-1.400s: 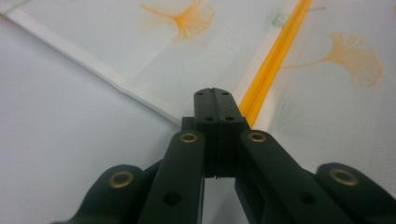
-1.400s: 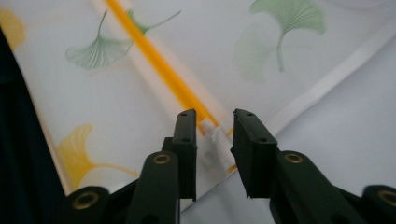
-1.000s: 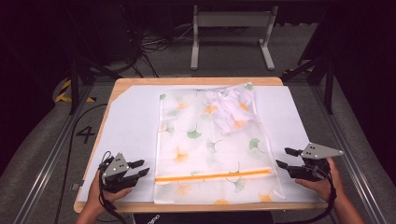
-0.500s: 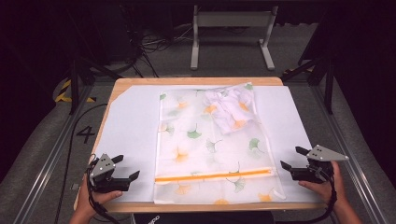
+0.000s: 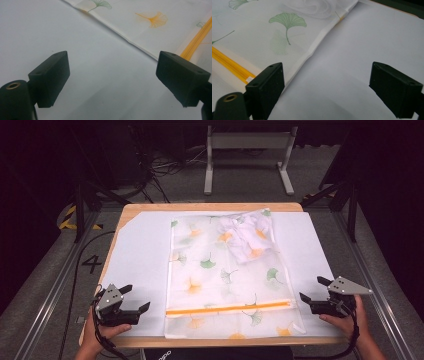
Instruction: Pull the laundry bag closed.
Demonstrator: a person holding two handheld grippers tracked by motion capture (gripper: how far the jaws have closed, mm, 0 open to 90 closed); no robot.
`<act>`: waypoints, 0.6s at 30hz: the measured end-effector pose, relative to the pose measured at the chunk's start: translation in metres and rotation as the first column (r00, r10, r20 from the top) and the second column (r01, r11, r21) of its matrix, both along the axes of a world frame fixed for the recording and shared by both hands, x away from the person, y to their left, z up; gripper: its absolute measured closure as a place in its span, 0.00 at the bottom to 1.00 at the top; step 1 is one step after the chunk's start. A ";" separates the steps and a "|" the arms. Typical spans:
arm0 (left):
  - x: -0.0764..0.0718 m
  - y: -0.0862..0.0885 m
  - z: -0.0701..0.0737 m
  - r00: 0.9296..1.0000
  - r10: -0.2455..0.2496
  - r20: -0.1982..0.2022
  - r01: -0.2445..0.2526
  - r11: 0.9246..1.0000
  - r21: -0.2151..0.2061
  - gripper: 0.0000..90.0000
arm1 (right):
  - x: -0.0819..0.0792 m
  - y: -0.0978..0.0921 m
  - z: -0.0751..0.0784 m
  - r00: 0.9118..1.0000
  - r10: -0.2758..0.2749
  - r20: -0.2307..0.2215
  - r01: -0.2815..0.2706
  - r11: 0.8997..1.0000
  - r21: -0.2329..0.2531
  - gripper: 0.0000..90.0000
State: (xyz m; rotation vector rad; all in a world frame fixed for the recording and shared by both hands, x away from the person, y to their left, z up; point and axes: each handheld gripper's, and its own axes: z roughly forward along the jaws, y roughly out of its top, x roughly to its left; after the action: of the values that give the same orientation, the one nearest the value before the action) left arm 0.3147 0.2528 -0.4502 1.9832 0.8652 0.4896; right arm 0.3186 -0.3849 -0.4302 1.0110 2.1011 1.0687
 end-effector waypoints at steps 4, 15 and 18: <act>0.001 0.000 0.000 1.000 0.001 0.001 -0.001 1.000 0.007 0.14 | 0.000 0.000 0.000 1.000 0.000 0.002 0.000 1.000 -0.004 0.14; 0.005 -0.003 0.001 1.000 0.003 -0.008 -0.003 1.000 0.015 0.14 | -0.002 -0.001 -0.002 1.000 -0.014 -0.002 0.014 1.000 0.005 0.14; 0.006 -0.004 0.000 1.000 -0.002 -0.011 0.002 1.000 0.018 0.14 | -0.003 0.000 -0.002 1.000 -0.017 0.000 0.017 1.000 0.001 0.14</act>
State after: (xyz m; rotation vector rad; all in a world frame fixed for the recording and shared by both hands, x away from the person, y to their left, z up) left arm 0.3210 0.2486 -0.4497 2.0052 0.8683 0.4875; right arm 0.3160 -0.3853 -0.4323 1.0273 2.0888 1.0612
